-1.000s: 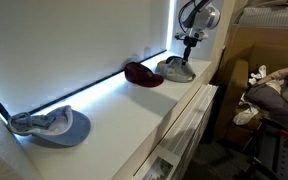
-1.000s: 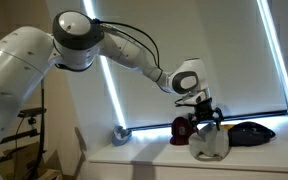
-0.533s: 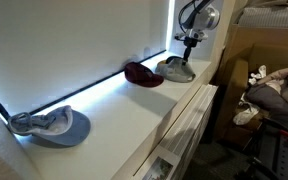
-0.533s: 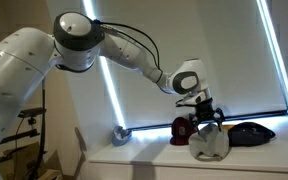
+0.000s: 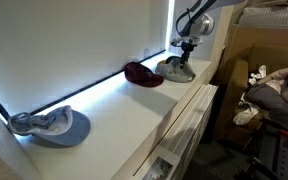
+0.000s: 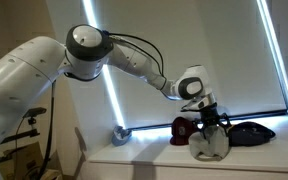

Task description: Get the white cap and put it next to the blue cap

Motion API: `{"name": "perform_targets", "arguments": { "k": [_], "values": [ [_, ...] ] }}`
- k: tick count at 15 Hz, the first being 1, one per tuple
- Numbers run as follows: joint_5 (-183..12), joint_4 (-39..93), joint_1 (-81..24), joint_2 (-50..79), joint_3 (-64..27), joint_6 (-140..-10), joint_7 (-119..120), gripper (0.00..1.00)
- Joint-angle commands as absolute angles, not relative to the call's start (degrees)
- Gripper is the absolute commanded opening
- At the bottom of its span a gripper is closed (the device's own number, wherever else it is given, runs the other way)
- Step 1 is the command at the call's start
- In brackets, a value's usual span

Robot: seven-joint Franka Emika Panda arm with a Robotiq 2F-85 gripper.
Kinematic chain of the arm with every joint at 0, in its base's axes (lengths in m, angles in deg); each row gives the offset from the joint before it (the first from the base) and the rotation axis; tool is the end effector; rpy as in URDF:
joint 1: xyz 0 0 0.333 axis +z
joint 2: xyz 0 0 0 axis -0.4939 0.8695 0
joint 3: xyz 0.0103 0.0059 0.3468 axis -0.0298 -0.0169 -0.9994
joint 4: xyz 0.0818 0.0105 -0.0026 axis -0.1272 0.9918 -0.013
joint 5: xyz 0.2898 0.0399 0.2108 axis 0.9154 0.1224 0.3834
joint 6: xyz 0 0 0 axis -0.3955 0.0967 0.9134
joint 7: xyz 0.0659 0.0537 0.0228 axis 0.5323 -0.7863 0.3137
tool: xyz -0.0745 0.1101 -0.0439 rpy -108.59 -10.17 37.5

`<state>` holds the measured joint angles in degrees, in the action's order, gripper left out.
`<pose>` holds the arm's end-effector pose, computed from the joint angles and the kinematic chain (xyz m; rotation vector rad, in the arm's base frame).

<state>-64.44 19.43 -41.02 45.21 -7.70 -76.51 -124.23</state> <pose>0.6709 -0.2766 0.2124 -0.4585 3.0047 -0.0362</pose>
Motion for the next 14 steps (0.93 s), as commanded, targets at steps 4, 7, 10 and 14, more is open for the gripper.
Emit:
{"name": "perform_targets", "arguments": {
  "k": [4,7,10,14],
  "values": [
    [-63.65,17.45,-43.55,46.53,-10.67,-72.87,-122.53,0.72],
    [-62.96,16.78,-44.69,46.95,-11.88,-70.86,-121.23,0.53],
    [-62.77,16.33,-45.28,47.34,-12.01,-70.01,-120.96,0.30],
    [-62.41,15.53,-45.53,47.09,-12.08,-69.39,-121.26,0.01]
  ]
}}
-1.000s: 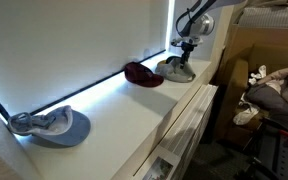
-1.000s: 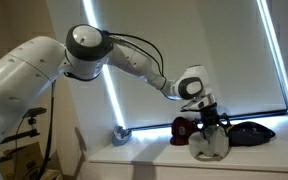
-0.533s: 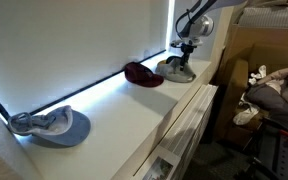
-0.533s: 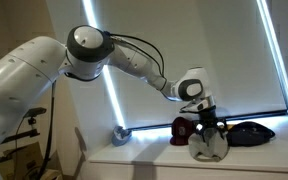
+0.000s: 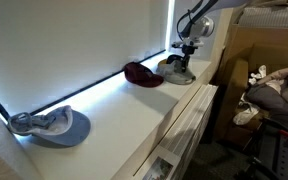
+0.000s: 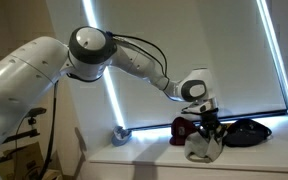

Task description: Get the white cap and put it next to the blue cap

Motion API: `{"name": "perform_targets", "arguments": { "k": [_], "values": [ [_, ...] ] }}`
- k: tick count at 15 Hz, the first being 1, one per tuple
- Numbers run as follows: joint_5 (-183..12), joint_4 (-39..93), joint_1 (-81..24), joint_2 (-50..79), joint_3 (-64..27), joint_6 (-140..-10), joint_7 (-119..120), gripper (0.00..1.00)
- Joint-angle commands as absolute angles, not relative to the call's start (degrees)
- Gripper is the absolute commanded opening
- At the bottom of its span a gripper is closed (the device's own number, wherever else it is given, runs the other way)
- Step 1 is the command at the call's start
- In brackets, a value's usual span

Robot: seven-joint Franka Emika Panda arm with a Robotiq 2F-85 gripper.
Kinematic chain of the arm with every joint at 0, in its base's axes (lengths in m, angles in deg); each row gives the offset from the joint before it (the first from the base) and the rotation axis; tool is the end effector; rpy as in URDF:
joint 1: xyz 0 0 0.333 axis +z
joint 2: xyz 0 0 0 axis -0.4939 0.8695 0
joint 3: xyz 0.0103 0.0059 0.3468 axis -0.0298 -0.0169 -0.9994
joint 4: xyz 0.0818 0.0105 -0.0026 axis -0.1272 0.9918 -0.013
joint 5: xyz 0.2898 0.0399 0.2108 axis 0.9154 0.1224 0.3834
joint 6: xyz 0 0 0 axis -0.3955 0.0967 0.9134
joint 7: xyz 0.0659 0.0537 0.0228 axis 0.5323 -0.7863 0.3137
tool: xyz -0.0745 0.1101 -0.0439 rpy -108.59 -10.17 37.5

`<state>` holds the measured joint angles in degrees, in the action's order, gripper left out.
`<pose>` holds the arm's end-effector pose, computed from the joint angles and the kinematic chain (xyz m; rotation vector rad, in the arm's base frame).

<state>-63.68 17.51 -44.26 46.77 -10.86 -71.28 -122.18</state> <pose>0.6639 -0.2774 0.1933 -0.4876 3.0401 0.1153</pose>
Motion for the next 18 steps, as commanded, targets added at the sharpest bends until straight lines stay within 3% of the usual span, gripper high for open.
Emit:
{"name": "perform_targets", "arguments": {
  "k": [1,11,18],
  "values": [
    [-62.23,15.62,-45.59,46.49,-12.26,-69.40,-120.97,0.00],
    [-53.32,11.14,-48.91,36.29,-18.63,-61.93,-108.86,0.01],
    [-46.33,14.54,-43.20,28.34,-21.80,-64.99,-103.04,0.01]
  ]
}}
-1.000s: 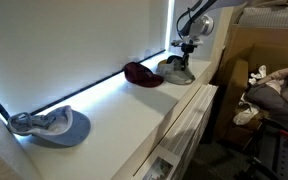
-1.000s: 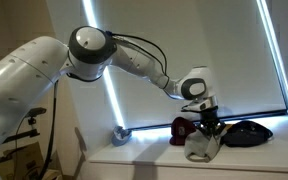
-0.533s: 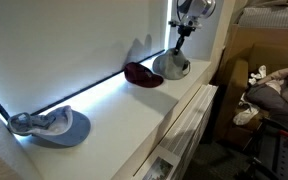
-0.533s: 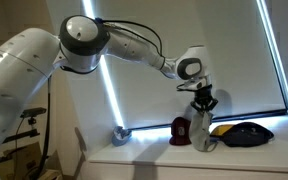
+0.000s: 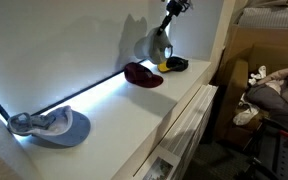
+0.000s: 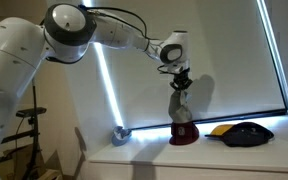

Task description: Get the white cap and put it next to the blue cap

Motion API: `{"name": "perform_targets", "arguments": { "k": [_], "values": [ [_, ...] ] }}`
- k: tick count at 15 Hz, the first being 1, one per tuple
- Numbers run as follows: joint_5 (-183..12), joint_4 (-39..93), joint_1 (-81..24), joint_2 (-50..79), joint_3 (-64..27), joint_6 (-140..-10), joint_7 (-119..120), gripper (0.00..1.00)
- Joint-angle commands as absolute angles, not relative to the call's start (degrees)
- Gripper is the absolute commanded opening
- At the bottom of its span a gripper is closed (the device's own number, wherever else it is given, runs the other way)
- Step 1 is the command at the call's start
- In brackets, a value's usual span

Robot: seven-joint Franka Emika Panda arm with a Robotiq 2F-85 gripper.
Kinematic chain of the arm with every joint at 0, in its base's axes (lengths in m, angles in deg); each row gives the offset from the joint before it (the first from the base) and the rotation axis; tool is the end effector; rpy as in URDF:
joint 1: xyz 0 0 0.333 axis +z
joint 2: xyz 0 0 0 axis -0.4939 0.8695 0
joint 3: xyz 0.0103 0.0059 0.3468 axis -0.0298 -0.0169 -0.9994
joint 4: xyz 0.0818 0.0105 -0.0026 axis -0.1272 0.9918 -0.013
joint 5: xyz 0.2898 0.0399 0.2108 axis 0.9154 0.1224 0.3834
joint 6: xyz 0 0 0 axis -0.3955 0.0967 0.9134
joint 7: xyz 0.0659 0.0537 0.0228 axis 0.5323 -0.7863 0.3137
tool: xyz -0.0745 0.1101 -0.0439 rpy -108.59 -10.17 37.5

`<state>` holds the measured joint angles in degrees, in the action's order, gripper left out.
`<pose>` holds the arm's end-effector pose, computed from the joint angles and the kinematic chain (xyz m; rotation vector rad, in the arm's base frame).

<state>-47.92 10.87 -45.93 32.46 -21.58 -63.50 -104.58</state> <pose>0.7203 -0.1772 0.4165 -0.8387 2.4754 0.3273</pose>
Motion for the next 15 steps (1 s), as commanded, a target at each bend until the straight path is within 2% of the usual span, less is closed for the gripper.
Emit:
{"name": "perform_targets", "arguments": {
  "k": [1,6,10,15],
  "values": [
    [-47.32,15.10,-41.23,27.06,-21.58,-66.24,-103.95,0.01],
    [-57.53,18.20,-29.83,20.43,-20.60,-74.00,-110.35,0.01],
    [-74.98,21.73,-19.08,15.79,-19.93,-81.05,-119.95,0.01],
    [-93.59,25.65,-9.51,11.49,-22.73,-81.78,-129.73,0.01]
  ]
}}
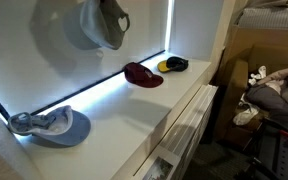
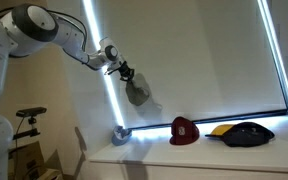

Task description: Get the white cap and put it next to the blue cap

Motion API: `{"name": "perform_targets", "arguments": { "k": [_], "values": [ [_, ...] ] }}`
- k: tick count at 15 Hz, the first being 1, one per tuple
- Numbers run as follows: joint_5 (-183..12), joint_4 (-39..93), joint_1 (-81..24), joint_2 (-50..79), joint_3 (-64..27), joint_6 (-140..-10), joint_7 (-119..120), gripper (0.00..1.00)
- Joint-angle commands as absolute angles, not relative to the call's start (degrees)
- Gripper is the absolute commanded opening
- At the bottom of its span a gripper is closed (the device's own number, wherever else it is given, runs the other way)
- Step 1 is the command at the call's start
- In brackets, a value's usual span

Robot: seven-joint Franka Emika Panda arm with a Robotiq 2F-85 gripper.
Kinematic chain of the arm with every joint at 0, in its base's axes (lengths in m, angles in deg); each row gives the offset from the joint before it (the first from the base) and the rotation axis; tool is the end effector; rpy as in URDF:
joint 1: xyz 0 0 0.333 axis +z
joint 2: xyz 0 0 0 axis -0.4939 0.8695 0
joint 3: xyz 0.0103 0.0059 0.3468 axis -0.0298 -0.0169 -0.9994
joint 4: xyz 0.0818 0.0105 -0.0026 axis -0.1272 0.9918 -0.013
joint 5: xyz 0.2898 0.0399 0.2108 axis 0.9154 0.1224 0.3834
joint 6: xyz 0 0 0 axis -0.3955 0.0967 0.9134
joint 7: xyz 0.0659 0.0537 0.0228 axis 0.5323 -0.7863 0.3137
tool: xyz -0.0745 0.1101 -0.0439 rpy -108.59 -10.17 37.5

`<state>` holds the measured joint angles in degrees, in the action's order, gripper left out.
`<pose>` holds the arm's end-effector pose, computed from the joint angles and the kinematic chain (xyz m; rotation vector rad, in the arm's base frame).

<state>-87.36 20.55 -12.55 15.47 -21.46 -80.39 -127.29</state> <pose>0.6692 0.1939 0.5756 -1.3961 2.1213 -0.3251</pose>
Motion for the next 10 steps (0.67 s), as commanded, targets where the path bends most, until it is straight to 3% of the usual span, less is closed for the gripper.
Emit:
{"name": "perform_targets", "arguments": {
  "k": [1,10],
  "values": [
    [-94.00,26.53,-9.13,10.52,-24.30,-81.49,-128.35,0.01],
    [-64.26,39.93,-15.77,7.24,-34.65,-97.98,-91.18,0.01]
  ]
}}
